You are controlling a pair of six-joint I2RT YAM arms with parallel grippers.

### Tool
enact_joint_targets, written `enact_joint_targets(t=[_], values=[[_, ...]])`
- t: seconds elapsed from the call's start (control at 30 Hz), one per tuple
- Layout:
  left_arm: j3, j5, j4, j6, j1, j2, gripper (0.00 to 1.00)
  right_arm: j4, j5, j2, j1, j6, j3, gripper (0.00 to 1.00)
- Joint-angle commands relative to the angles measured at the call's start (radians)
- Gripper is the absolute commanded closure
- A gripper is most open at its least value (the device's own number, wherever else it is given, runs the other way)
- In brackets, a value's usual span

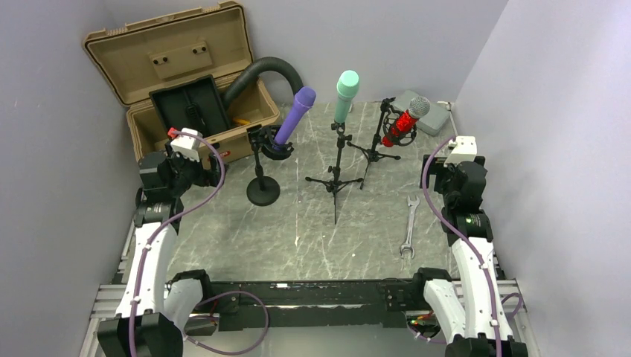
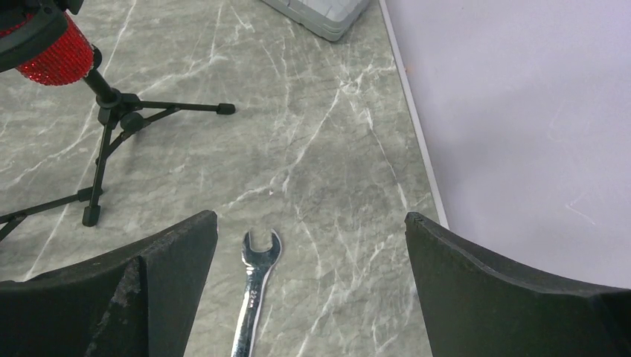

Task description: Remove the microphone from the stand

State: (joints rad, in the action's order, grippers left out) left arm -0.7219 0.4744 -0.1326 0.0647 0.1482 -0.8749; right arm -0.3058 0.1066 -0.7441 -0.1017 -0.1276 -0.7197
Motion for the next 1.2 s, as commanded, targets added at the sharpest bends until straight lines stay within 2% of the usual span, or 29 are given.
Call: enact_joint_targets(t=[0.0,0.27,0.5,0.67,0.8,0.87,1.03,1.17], values=[[-0.062,0.022,-0.033,0.012,0.007,0.002,0.01,0.016,0.006,0.017,-0.006,0.000,-0.006,0.00],[-0.073,0.026,-0.044,0.015,0.007,0.013,0.01,-0.017,-0.084,0.015,-0.006,-0.016,-0.029,0.00],[-0.086,0.078,-0.033,0.058,0.007,0.056,0.01,-0.165,-0.204,0.001,-0.005,-0.103,-0.169,0.00],[-0.155,0.128,-0.083,0.128,0.005,0.073,0.01,-0.177,-0.252,-0.014,-0.004,-0.040,-0.249,0.00],[-0.219,0.246,-0.129,0.100,-0.006,0.039,0.01,-0.153,-0.358,-0.052,-0.003,0.016,-0.285,0.00],[-0.246,0.275,-0.138,0.087,-0.042,0.013,0.01,-0.162,-0.405,-0.066,-0.003,0.030,-0.321,0.00],[-0.330,0.198,-0.187,0.187,-0.224,-0.055,0.01,-0.262,-0.601,-0.067,-0.004,-0.045,-0.403,0.00],[-0.374,0.221,-0.145,0.235,-0.269,-0.137,0.01,-0.373,-0.750,-0.059,-0.003,-0.154,-0.427,0.00]])
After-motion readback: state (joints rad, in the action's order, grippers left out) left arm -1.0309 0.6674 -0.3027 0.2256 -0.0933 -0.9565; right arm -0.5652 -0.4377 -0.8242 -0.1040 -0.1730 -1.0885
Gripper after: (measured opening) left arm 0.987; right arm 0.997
